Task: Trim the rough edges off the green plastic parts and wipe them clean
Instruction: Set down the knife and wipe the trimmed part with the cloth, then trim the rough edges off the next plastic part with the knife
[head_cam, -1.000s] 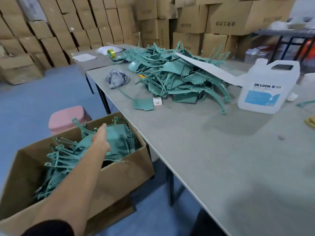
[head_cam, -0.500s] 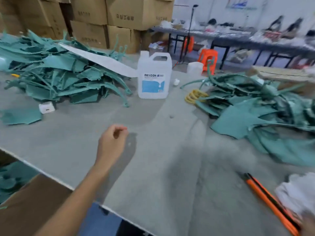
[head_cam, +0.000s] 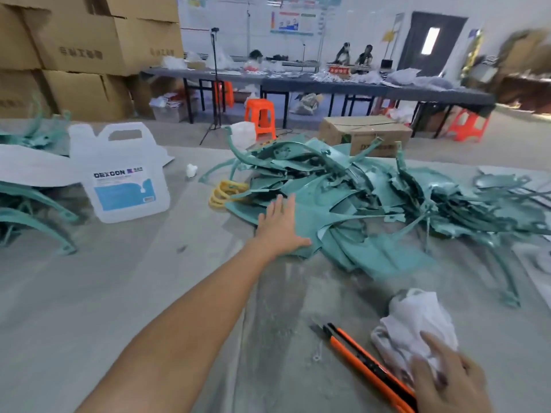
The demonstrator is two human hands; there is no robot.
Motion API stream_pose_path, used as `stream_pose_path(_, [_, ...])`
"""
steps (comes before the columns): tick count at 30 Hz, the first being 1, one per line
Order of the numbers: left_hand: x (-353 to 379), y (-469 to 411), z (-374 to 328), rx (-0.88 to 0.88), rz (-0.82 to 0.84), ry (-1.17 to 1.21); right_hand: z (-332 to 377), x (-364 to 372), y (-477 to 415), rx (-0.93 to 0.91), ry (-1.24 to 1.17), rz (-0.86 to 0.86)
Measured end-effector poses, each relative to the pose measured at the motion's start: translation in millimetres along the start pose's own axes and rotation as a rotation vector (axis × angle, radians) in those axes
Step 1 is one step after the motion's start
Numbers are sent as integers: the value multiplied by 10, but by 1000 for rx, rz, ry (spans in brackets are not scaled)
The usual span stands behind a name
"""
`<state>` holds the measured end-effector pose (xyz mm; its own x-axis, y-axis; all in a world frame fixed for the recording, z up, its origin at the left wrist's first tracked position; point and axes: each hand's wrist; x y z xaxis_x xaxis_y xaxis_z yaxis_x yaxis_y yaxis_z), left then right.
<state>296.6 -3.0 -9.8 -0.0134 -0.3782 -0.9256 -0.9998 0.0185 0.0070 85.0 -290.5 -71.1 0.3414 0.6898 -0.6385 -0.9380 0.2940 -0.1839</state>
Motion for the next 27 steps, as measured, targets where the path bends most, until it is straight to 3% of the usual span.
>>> stream_pose_path(1, [7, -86, -9, -27, 24, 18, 31, 25, 11, -44, -17, -116])
stream_pose_path(4, [14, -198, -37, -54, 24, 60, 129, 83, 52, -35, 19, -234])
stream_pose_path(10, [-66, -64, -67, 20, -266, 7, 156, 63, 45, -41, 45, -325])
stream_pose_path(16, [-393, 614, -39, 37, -335, 470, 147, 46, 87, -104, 50, -362])
stream_pose_path(20, [-557, 1452, 268, -134, -438, 1128, 58, 17, 137, -294, 116, -487])
stream_pose_path(22, [-559, 1898, 438, -194, -420, 1324, 68, 37, 242, -389, 117, -453])
stream_pose_path(27, [-325, 2702, 728, -406, -497, 1392, 190, 161, 439, -475, 258, -81])
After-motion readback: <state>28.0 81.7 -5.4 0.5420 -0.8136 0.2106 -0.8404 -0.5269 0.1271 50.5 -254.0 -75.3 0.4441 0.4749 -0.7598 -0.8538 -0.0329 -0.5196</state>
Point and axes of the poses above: each hand's wrist, its own y-axis away from the middle knuckle, its own x-axis out of the palm, z = x × y, and after that the axes turned 3 degrees about z, right-handed
